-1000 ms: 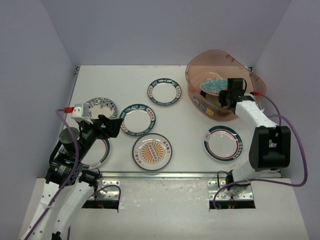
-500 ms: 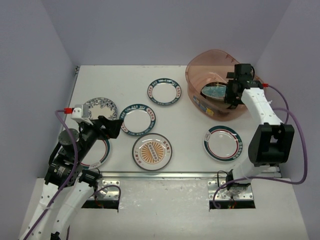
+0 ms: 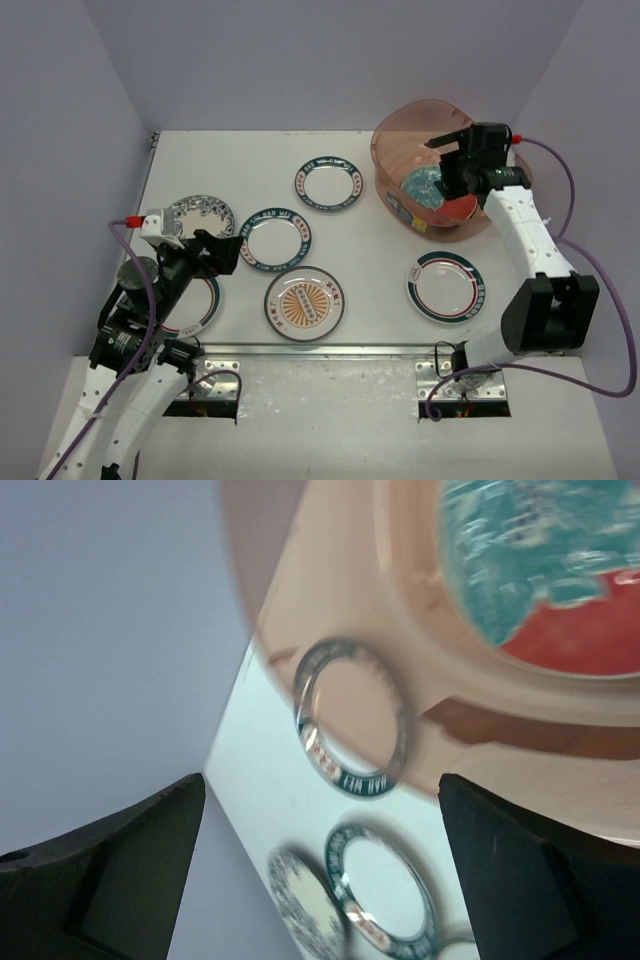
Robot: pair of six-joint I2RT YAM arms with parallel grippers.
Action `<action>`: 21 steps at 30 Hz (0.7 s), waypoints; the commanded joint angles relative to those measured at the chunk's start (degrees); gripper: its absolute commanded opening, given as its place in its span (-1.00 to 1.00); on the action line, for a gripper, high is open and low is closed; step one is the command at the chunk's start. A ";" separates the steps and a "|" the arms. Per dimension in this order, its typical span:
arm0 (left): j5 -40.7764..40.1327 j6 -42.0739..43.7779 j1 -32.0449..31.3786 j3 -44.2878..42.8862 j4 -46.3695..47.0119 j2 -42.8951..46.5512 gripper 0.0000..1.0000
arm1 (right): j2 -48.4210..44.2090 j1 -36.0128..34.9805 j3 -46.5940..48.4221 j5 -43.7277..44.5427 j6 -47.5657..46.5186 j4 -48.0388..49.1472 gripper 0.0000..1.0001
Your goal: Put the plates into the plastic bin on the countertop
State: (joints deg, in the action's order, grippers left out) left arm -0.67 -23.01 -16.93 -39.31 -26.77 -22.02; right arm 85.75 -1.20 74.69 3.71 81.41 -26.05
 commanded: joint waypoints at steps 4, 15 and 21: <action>-8.25 -1.60 -0.74 -1.35 -0.70 0.81 1.00 | -5.77 -21.35 8.64 -14.02 -44.88 1.46 0.98; -10.46 -1.44 -0.65 -2.51 -1.45 -2.09 1.00 | -8.50 -34.77 -25.10 -24.03 -50.99 10.31 0.97; -11.76 -3.95 -0.65 -1.79 -1.67 -4.67 1.00 | -5.95 -35.80 -32.14 -19.54 -48.32 16.12 0.98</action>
State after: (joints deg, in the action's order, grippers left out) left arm -10.33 -24.67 -16.97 -40.85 -29.90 -24.94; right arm 80.56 -36.94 43.26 -18.55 32.96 -18.54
